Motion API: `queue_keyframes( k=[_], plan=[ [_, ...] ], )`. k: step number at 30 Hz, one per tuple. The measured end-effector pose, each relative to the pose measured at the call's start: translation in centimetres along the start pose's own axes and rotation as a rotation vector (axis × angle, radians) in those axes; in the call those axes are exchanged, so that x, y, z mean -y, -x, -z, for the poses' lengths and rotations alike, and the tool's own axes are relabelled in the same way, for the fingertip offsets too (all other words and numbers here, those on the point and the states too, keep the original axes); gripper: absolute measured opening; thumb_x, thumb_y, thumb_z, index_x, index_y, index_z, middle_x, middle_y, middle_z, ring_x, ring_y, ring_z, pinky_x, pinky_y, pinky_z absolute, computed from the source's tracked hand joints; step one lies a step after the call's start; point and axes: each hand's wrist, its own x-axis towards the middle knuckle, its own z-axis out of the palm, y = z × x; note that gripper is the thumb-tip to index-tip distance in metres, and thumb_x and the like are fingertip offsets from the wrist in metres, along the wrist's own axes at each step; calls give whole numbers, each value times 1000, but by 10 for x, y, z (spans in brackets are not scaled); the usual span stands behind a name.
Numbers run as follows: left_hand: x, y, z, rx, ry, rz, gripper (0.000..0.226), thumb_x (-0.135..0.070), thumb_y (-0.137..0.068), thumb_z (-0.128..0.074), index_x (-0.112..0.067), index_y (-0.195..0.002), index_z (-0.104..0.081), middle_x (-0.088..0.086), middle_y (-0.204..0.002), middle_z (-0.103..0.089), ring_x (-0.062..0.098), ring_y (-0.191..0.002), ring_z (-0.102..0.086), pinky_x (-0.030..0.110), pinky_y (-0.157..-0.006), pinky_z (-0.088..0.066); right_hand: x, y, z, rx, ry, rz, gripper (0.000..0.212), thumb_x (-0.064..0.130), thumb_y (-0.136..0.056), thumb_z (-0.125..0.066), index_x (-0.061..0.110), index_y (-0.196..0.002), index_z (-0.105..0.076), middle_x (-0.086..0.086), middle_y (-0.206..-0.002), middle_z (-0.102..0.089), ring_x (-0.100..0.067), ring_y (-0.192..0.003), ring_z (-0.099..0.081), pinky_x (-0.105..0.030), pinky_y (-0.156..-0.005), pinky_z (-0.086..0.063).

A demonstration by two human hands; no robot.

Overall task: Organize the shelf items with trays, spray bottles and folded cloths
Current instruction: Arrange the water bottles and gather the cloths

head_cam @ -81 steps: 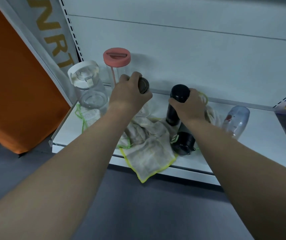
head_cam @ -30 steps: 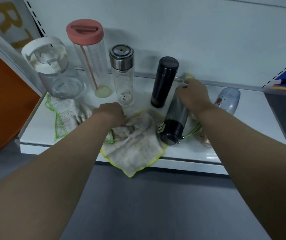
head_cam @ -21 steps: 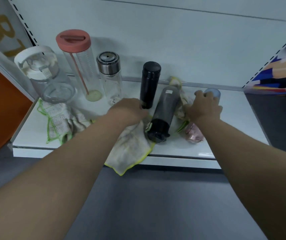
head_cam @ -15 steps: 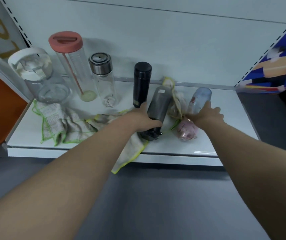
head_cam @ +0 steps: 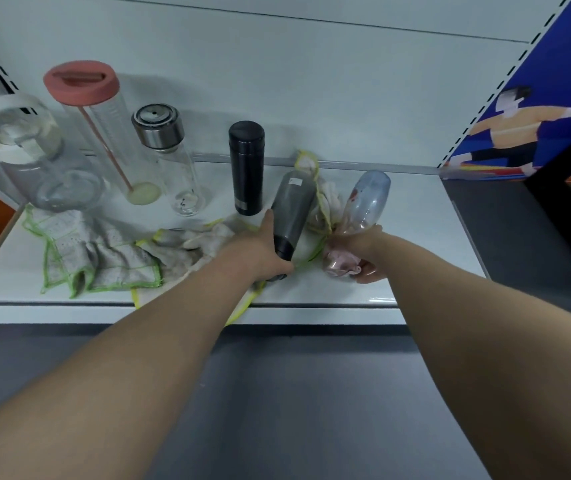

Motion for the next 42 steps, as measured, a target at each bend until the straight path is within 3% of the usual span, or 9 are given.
queue_keyframes(
  k=[3,8,13,16,21,25,31,38,42],
  plan=[
    [-4,4,6,-50,-53,-25,117,-50,-72,-71,-36,-156,8,9,-114,-60,26,-83,-64,37,-75,-59,5,7,7,-35,55,26,90,58,-67,-77,13,-134,-36,-16,-110,-61,-30,-79,-64,-34,-57,-55],
    [-11,9,26,-170,1,-63,101,-47,-66,-70,-37,-150,-15,12,-118,-56,33,-93,-61,41,-81,-57,10,26,30,-148,30,51,65,39,-75,-67,5,-126,-44,-23,-101,-61,-41,-75,-70,-53,-69,-61],
    [-17,13,43,-265,58,-57,92,-45,-74,-69,-34,-150,-18,13,-129,-49,35,-104,-59,45,-89,-54,7,45,52,-288,-2,55,62,23,-75,-70,9,-129,-42,-18,-108,-54,-35,-66,-68,-46,-67,-63],
    [-20,18,52,-326,97,-70,79,-42,-78,-70,-31,-145,-29,13,-125,-47,35,-101,-59,45,-87,-55,7,49,62,-351,-57,81,68,20,-80,-71,11,-139,-37,-16,-121,-49,-31,-85,-64,-43,-68,-63],
    [-26,21,66,-435,124,-149,68,-36,-78,-69,-26,-135,-35,15,-120,-53,39,-100,-59,46,-83,-53,17,62,77,-566,-40,168,74,35,-85,-60,20,-149,-26,-16,-137,-46,-33,-116,-55,-42,-95,-52],
    [-35,21,74,-504,170,-198,70,-32,-79,-69,-25,-140,-35,17,-123,-54,39,-110,-55,42,-84,-49,25,63,91,-690,-40,343,55,26,-81,-60,17,-130,-37,-15,-120,-51,-29,-94,-52,-39,-78,-50],
    [-52,14,78,-535,81,-210,77,-44,-84,-62,-31,-152,-27,18,-135,-47,37,-127,-43,45,-98,-45,32,54,99,-718,111,443,53,31,-81,-66,19,-127,-42,-11,-115,-47,-27,-95,-51,-44,-87,-54],
    [-74,2,72,-636,125,-295,73,-42,-88,-63,-39,-152,-29,10,-136,-41,32,-126,-38,37,-105,-37,32,31,99,-723,103,576,64,32,-85,-63,26,-143,-39,-13,-133,-46,-33,-122,-42,-35,-90,-39],
    [-86,-9,66,-649,283,-340,74,-34,-89,-66,-34,-153,-28,11,-139,-40,25,-128,-38,28,-104,-35,27,23,94,-595,-107,633,100,27,-81,-77,25,-157,-12,-11,-145,-44,-29,-132,-44,-39,-102,-43]
  ],
)
